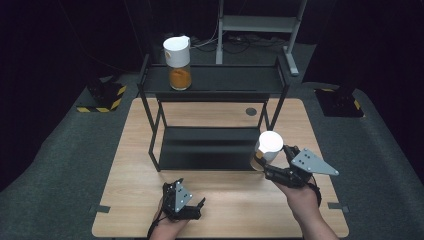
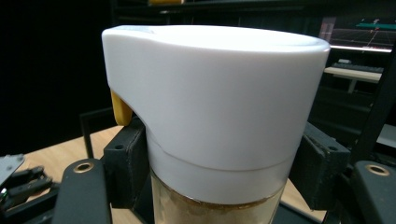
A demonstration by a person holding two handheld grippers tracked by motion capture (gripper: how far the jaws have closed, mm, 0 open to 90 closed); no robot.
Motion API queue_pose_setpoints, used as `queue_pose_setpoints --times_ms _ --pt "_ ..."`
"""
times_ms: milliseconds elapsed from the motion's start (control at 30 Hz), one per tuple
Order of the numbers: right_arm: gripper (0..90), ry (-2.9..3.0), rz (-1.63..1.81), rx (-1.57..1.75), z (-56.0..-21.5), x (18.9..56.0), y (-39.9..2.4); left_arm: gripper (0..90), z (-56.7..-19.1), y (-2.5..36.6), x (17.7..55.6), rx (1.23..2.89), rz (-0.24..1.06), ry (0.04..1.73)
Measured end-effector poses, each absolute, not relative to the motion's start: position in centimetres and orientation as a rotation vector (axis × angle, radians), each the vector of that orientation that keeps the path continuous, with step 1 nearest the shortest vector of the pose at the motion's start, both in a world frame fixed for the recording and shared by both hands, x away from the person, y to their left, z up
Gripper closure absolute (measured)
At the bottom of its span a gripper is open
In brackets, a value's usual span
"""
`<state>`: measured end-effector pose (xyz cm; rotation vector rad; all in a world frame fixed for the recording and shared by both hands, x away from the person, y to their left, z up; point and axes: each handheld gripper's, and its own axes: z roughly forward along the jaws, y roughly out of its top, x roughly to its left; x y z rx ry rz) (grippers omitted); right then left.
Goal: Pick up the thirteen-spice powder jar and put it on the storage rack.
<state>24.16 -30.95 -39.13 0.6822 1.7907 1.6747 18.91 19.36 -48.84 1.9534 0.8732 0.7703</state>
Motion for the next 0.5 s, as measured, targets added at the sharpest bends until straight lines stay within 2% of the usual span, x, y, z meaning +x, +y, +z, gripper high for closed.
queue_pose_setpoints --times_ms 500 --pt "29.7 1.733 1.687 0.669 -36.4 26.1 -30.1 1.0 -48.9 19.5 19.0 1.949 0.762 0.872"
